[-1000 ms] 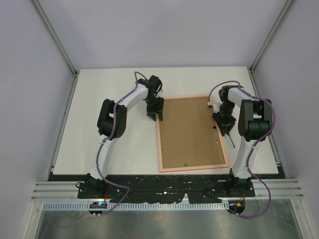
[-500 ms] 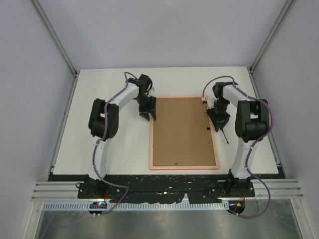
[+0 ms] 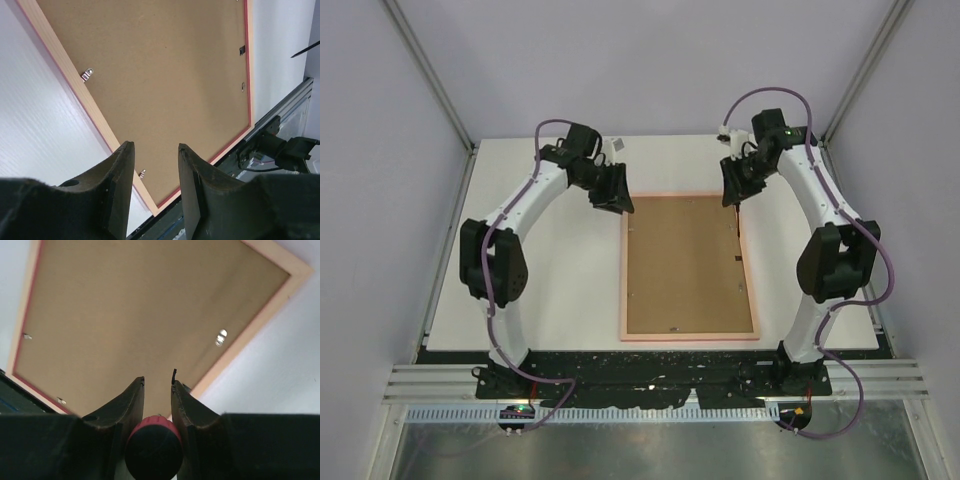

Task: Take the photo out of the frame
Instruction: Adjust the photo frame at the center of the board.

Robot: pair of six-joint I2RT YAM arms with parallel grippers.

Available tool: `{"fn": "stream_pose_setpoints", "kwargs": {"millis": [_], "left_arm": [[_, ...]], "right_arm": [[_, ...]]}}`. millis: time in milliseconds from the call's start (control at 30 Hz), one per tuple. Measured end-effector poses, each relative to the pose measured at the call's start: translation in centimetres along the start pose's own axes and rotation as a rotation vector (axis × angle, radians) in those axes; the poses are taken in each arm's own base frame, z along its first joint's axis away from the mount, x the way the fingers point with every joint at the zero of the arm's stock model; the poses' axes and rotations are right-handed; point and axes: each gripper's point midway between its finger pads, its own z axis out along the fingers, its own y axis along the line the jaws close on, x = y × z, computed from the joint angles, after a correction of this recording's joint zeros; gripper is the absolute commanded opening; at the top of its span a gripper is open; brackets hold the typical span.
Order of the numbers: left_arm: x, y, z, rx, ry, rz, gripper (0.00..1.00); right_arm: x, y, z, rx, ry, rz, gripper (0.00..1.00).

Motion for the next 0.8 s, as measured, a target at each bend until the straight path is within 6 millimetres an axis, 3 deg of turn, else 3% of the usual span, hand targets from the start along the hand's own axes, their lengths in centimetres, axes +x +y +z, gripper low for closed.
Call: {"fn": "stream_pose_setpoints", "kwargs": {"millis": [167, 367, 467, 567, 633, 800], "left_arm": [[1.2, 1.6, 0.7, -0.003, 0.012, 0.022, 0.42], [3.4, 4.9, 2.5, -0.043, 0.072, -0.049, 0.4], [4.2, 6.5, 4.1, -0.054, 0.105, -0.086, 0.38], [5.0, 7.9, 5.7, -0.056, 0.137, -0.122, 0.33], [5.7, 8.4, 6.5, -0.046, 0.158, -0.148, 0.24], [6.3, 8.7, 7.4, 0.0, 0.173, -0.194, 0.16]], "right_arm": [[-4.9, 5.4, 0.9, -0.135, -0.169, -0.057, 0.08], [-11.3, 9.7, 0.9, -0.227, -0.394, -0.047, 0.08], [-14.5, 10.6, 0.6, -0.264, -0.505, 0.0, 0.08], [-16.7, 11.1, 1.5, -0.295, -0.551, 0.046, 0.08], [-18.0, 11.0, 3.0, -0.31, -0.565, 0.075, 0.08], [-19.5, 11.3, 7.6, -0.336, -0.527, 0.127, 0.08]]}}
